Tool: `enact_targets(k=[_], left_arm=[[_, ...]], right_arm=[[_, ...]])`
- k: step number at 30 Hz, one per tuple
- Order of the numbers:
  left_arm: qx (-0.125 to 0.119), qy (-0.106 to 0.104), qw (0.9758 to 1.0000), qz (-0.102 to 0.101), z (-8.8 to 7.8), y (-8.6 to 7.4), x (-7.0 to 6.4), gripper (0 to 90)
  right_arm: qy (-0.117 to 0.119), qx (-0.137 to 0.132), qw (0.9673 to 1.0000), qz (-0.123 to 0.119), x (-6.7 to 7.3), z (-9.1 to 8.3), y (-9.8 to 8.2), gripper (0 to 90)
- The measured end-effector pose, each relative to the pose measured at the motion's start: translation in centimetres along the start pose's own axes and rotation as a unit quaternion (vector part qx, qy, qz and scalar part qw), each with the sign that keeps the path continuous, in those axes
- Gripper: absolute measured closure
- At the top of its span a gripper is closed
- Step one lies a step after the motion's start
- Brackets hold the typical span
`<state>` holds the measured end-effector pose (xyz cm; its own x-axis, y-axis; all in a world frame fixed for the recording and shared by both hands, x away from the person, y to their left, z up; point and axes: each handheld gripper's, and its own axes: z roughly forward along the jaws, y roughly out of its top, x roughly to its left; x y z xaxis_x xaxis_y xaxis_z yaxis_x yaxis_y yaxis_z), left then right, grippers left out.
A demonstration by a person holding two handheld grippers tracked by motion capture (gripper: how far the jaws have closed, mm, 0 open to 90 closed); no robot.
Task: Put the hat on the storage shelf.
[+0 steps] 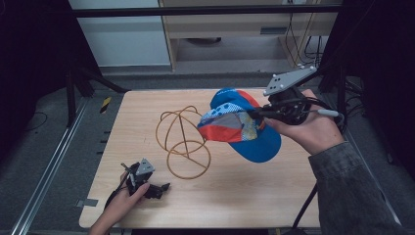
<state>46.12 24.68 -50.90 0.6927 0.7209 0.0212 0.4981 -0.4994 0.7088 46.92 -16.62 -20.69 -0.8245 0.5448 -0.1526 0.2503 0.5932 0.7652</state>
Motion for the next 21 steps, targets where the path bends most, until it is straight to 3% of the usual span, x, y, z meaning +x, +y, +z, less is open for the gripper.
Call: enact_targets(k=[8,21], left_arm=[[-0.002,0.0,1.0,-0.003,0.0,0.0,0.0,0.0],[-0.001,0.0,1.0,-0.001,0.0,0.0,0.0,0.0]], right_arm=[[0.004,-0.017,0.9997,-0.017,0.9,0.3,2.1,89.9],[0.014,-0.013,0.9993,-0.033,1.8,1.7,3.3,89.9]])
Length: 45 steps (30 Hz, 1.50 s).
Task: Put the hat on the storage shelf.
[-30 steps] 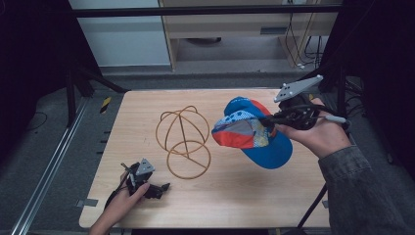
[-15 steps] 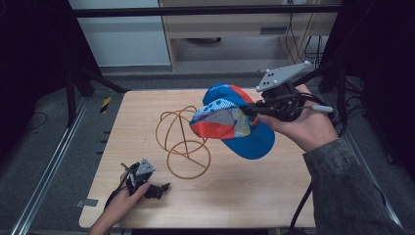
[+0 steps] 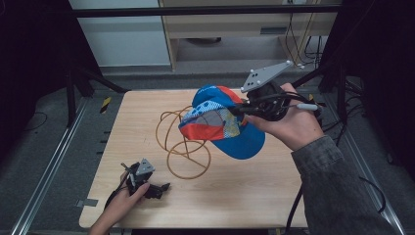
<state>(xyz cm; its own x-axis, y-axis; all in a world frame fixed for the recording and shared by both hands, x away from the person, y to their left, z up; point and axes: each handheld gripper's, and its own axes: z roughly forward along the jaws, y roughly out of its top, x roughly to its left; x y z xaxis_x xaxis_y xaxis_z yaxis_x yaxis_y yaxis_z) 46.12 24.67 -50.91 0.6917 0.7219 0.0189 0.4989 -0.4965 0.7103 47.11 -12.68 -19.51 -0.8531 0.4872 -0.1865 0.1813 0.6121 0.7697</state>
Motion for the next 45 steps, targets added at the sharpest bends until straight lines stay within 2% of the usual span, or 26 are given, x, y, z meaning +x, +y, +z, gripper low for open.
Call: enact_targets(k=[5,14,20,28,36,45], left_arm=[[0.0,0.0,1.0,0.0,0.0,0.0,0.0,0.0],[0.0,0.0,1.0,0.0,0.0,0.0,0.0,0.0],[0.0,0.0,1.0,0.001,0.0,0.0,0.0,0.0],[0.0,0.0,1.0,0.001,0.0,0.0,0.0,0.0],[0.0,-0.001,1.0,0.002,0.0,0.0,0.0,0.0],[-0.001,-0.001,1.0,0.001,0.0,0.0,0.0,0.0]], right_arm=[[0.0,-0.004,1.0,-0.003,-0.1,0.2,0.9,89.9],[0.004,0.002,0.9998,-0.02,-0.6,1.9,3.2,89.9],[0.004,0.005,0.9997,-0.023,-1.0,3.9,4.6,89.9],[0.018,0.003,0.9995,-0.026,-1.3,7.0,6.6,89.8],[0.032,0.012,0.9991,-0.025,-1.3,9.4,7.2,89.8],[0.039,0.014,0.9989,-0.023,-0.8,10.9,7.4,89.9]])
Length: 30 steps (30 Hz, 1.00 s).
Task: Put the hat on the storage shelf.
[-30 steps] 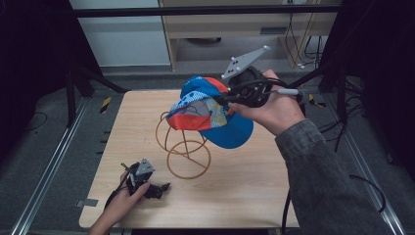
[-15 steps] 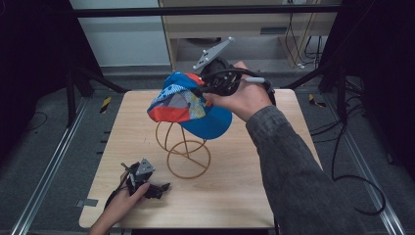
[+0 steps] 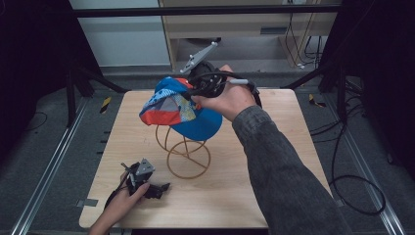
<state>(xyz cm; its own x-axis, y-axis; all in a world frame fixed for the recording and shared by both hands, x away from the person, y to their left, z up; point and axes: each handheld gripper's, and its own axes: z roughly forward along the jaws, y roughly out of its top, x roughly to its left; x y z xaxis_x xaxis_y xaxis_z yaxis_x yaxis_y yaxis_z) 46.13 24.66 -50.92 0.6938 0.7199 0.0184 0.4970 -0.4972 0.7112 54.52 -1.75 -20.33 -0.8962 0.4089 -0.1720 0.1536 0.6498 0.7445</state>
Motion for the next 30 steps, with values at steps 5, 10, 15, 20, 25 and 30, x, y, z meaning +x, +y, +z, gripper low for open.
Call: enact_targets(k=[5,10,15,20,25,30], left_arm=[[0.001,0.0,1.0,0.0,0.0,0.0,0.0,0.0],[0.001,0.0,1.0,0.0,0.0,0.0,0.0,0.0],[0.001,0.0,1.0,0.0,0.0,0.0,0.0,0.0],[0.001,0.0,1.0,0.0,0.0,0.0,0.0,0.0],[0.001,0.0,1.0,0.0,0.0,0.0,0.0,0.0],[0.0,-0.001,1.0,0.0,0.0,0.0,0.0,0.0]], right_arm=[[0.005,0.003,1.0,-0.001,0.1,0.8,0.2,89.8],[0.012,0.009,0.9999,-0.005,0.5,2.1,0.7,89.8],[0.014,0.026,0.9995,-0.01,0.8,3.1,0.9,89.6],[0.017,0.032,0.9993,-0.008,0.8,4.0,0.9,89.6],[0.022,0.033,0.9992,-0.008,1.0,4.5,0.8,89.6],[0.024,0.039,0.9989,-0.011,1.2,4.7,0.6,89.2]])
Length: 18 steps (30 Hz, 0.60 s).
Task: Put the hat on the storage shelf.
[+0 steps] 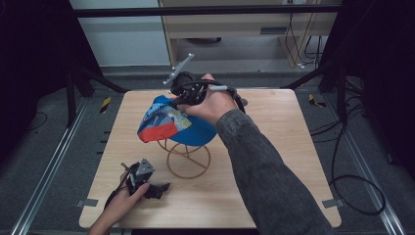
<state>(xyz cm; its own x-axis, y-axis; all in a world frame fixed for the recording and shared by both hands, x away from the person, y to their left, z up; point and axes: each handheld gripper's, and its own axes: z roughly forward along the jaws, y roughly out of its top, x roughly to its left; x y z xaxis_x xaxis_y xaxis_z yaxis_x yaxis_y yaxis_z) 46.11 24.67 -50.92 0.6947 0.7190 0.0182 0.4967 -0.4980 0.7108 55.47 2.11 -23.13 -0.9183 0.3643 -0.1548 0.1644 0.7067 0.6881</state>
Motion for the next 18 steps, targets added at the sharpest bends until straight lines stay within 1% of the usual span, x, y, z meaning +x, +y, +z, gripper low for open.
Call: enact_targets(k=[7,9,13,16,18], left_arm=[[0.0,0.0,1.0,0.0,0.0,0.0,0.01,0.0],[0.0,0.0,1.0,0.0,0.0,0.0,0.0,0.0],[0.0,0.0,1.0,0.0,0.0,0.0,0.0,0.0],[0.0,0.0,1.0,0.0,0.0,0.0,0.0,0.0],[0.0,0.0,1.0,0.0,0.0,0.0,0.0,0.0]], right_arm=[[0.002,0.003,1.0,0.0,-0.05,0.36,-0.23,88.5],[0.003,0.003,1.0,0.003,-0.09,0.33,-0.24,88.0],[0.002,0.001,1.0,0.007,-0.17,0.18,-0.43,84.2],[0.003,-0.003,0.9999,0.015,-0.21,0.07,-0.7,78.4],[0.003,-0.001,0.9998,0.018,-0.21,0.03,-0.87,75.5]])
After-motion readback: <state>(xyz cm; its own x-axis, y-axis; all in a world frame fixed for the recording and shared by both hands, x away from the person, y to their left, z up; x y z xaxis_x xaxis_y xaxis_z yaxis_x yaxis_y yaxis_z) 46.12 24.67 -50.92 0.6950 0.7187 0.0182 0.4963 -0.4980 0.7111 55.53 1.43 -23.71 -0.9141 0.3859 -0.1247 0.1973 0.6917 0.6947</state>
